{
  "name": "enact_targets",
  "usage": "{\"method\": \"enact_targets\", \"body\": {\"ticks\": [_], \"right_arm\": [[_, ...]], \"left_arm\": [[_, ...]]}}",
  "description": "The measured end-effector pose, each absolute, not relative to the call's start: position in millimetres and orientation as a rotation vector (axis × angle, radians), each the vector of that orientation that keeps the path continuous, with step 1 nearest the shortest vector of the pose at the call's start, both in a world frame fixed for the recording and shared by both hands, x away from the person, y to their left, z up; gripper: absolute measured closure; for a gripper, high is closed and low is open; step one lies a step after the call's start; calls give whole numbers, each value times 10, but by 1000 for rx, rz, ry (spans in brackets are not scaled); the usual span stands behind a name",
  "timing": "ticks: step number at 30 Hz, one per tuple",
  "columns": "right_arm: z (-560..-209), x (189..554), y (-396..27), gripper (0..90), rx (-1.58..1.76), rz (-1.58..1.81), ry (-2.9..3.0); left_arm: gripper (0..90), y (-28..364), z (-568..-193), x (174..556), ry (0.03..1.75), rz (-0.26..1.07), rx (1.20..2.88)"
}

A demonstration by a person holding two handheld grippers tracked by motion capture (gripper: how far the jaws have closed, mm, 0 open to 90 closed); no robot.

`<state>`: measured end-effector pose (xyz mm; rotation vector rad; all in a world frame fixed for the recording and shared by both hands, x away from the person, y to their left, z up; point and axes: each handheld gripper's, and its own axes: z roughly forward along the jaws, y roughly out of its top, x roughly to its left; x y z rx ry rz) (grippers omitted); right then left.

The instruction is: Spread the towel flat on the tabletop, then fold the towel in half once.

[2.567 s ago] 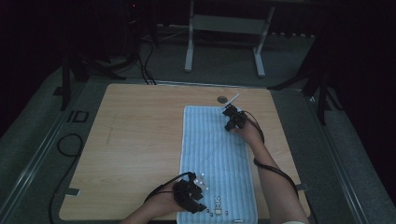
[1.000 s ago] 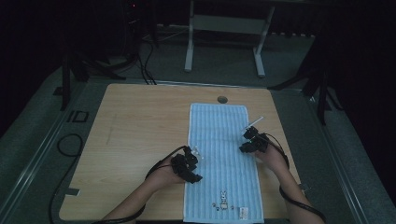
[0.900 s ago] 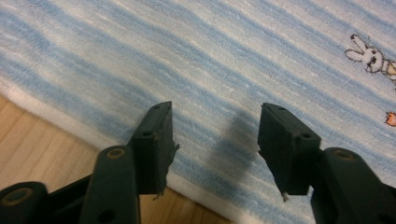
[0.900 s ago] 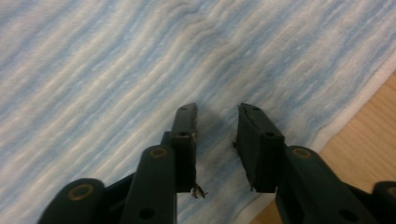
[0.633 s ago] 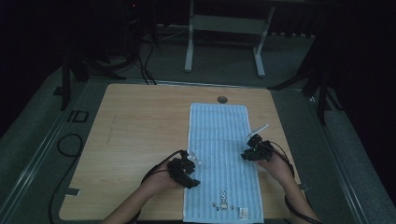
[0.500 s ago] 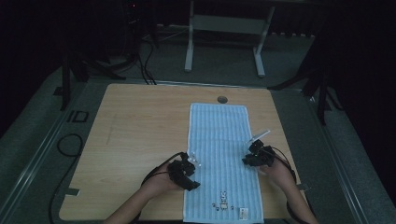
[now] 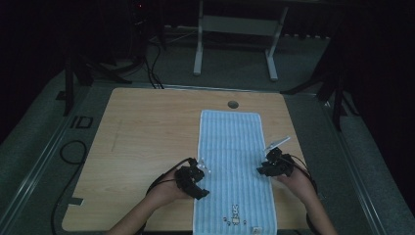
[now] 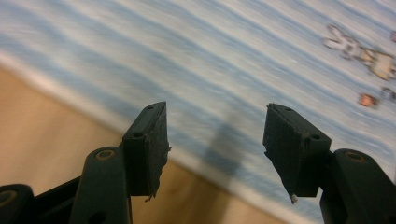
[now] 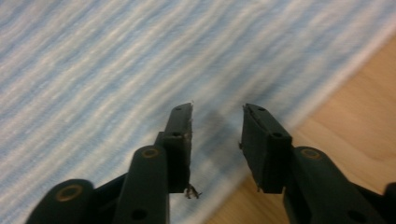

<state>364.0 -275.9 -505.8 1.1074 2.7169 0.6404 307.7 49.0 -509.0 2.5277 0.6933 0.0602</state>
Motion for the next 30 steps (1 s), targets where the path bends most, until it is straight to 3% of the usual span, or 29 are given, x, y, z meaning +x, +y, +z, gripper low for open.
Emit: {"method": "enact_targets", "body": {"ticks": [13,21,22,30], "right_arm": [[-4874,4173,-2975,538,1238,519,2653],[-4951,4546,-2970,529,1353,494,2638],[-4988,4683,-2919,527,1381,466,2640],[-5109,4981,-2767,540,1471,387,2621]], "left_arm": [[376,661,-4896,3841,927,179,2505],[376,574,-4968,4173,970,215,2506],[377,470,-5019,4411,1019,215,2524],[378,325,-5169,4686,1078,227,2516]]}}
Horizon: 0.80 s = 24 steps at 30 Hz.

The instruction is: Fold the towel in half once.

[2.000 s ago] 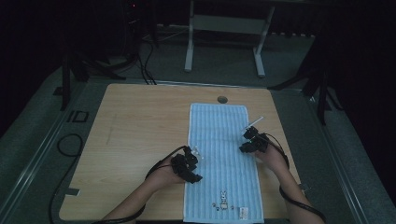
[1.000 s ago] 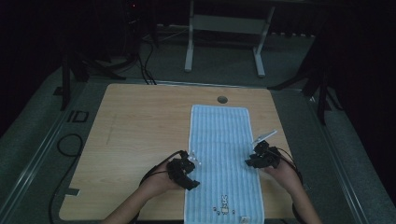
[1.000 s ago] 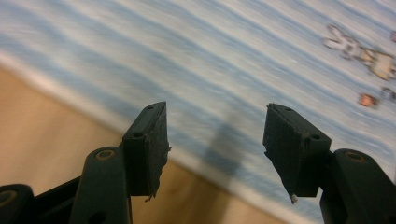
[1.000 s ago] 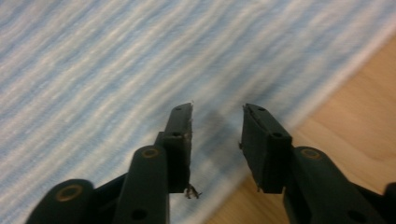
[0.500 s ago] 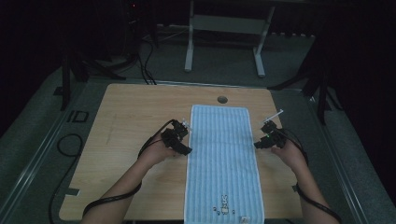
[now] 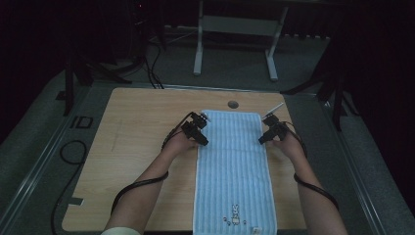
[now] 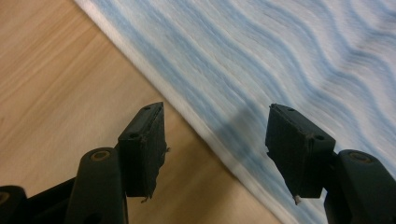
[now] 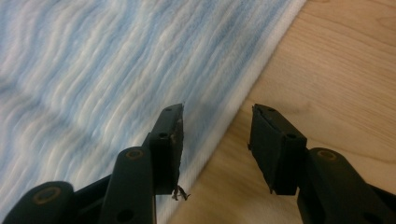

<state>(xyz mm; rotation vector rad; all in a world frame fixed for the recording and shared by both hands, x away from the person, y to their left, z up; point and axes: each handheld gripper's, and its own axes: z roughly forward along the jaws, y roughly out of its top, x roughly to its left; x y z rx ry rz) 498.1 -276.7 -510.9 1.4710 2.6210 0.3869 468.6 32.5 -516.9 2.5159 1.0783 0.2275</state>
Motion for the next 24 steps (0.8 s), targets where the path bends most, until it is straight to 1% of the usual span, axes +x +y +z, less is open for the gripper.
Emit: {"method": "enact_targets", "body": {"ticks": [2,4,7,10,12,13,16,17,20,21,22,24], "right_arm": [[-5135,5000,-2751,544,1481,382,2614],[-5186,5015,-2694,569,1466,356,2618],[-5182,5010,-2672,635,1426,349,2641],[-5180,4990,-2634,737,1401,351,2651],[-5179,4975,-2605,822,1387,353,2658],[-5181,4967,-2589,843,1376,351,2660],[-5181,4958,-2561,865,1350,339,2661],[-5180,4957,-2561,868,1344,340,2662],[-5155,4949,-2568,869,1345,348,2658],[-5130,4947,-2578,869,1342,360,2655],[-5050,4929,-2588,869,1335,386,2648],[-4957,4906,-2607,869,1321,427,2650]], "left_arm": [[379,322,-5186,4698,1082,220,2514],[385,310,-5252,4716,1067,223,2540],[398,320,-5288,4724,1065,203,2526],[443,325,-5290,4708,1053,210,2512],[529,320,-5284,4698,1034,206,2511],[583,313,-5280,4692,1033,198,2506],[814,301,-5272,4699,1036,144,2499],[848,293,-5266,4693,1043,154,2498],[863,303,-5229,4682,1054,168,2478],[863,329,-5153,4663,1061,185,2448],[863,344,-5117,4656,1057,188,2438],[862,366,-5008,4607,1031,240,2431]]}}
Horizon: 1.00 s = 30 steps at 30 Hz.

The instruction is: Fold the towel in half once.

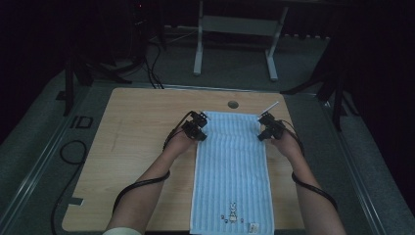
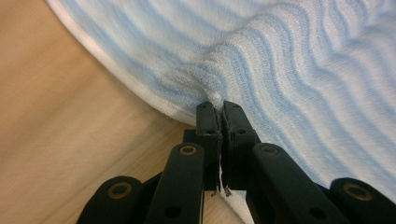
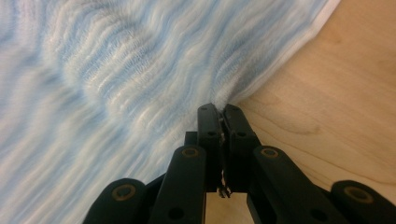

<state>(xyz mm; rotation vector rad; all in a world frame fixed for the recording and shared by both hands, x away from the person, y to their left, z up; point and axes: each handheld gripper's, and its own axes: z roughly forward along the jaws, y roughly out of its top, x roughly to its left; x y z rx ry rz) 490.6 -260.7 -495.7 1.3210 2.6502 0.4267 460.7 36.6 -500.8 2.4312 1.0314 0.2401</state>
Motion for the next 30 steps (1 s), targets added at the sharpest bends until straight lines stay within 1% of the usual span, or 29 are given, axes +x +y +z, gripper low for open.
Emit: {"method": "enact_targets", "body": {"ticks": [2,3,4,9,13,16,21,22,23,24,25,26,27,28,30], "right_arm": [[-4898,4885,-2617,869,1315,454,2644],[-4854,4868,-2623,868,1307,472,2642],[-4711,4770,-2637,868,1265,512,2653],[-4538,4431,-2681,866,1189,613,2678],[-4535,4119,-2698,864,1106,633,2707],[-4564,3905,-2706,863,1075,650,2706],[-4671,3642,-2703,863,1049,653,2721],[-4702,3592,-2698,851,1053,648,2730],[-4734,3548,-2692,795,1043,631,2751],[-4755,3508,-2691,722,1029,614,2767],[-4753,3469,-2692,718,1021,611,2749],[-4734,3446,-2695,718,1022,612,2734],[-4707,3431,-2693,710,1014,609,2725],[-4676,3424,-2686,700,1008,614,2710],[-4637,3436,-2658,699,1015,639,2696]], "left_arm": [[860,375,-4968,4587,1017,259,2438],[860,419,-4856,4510,965,268,2452],[859,450,-4816,4479,953,269,2454],[858,601,-4661,4210,916,264,2400],[855,631,-4608,3865,873,287,2380],[852,645,-4619,3621,836,281,2399],[835,647,-4777,3334,806,221,2466],[819,643,-4813,3289,788,191,2499],[782,641,-4838,3241,777,200,2517],[709,644,-4843,3207,774,231,2536],[646,657,-4835,3186,765,261,2550],[602,672,-4819,3177,775,279,2540],[573,687,-4802,3185,785,281,2526],[570,692,-4796,3197,788,277,2515],[533,671,-4809,3223,803,262,2488]]}}
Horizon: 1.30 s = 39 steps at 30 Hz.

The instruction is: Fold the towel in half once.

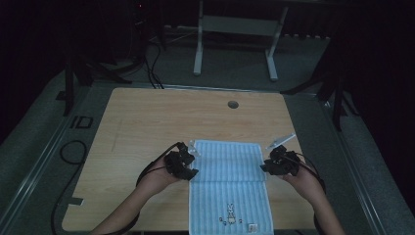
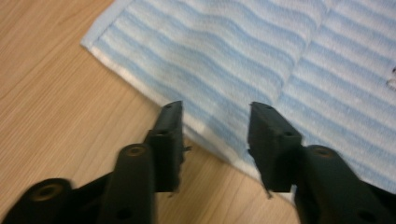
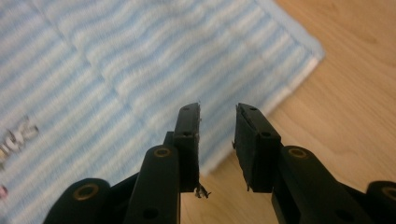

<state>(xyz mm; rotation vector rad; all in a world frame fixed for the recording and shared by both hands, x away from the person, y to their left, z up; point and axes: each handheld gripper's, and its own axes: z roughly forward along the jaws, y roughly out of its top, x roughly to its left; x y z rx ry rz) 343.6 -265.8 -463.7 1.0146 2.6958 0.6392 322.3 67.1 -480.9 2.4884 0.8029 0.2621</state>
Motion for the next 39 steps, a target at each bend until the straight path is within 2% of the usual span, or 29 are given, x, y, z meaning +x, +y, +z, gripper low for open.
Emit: {"method": "enact_targets", "body": {"ticks": [10,17,33,39], "right_arm": [[-4954,3647,-2421,706,1012,551,2775],[-5167,3786,-2329,709,1018,474,2804],[-5170,4171,-2231,701,1103,469,2802],[-5167,4240,-2157,694,1097,455,2798]], "left_arm": [[534,490,-5149,3392,792,159,2544],[539,450,-5243,3536,799,130,2578],[538,508,-5229,3922,878,181,2578],[538,579,-5230,3962,904,155,2568]]}}
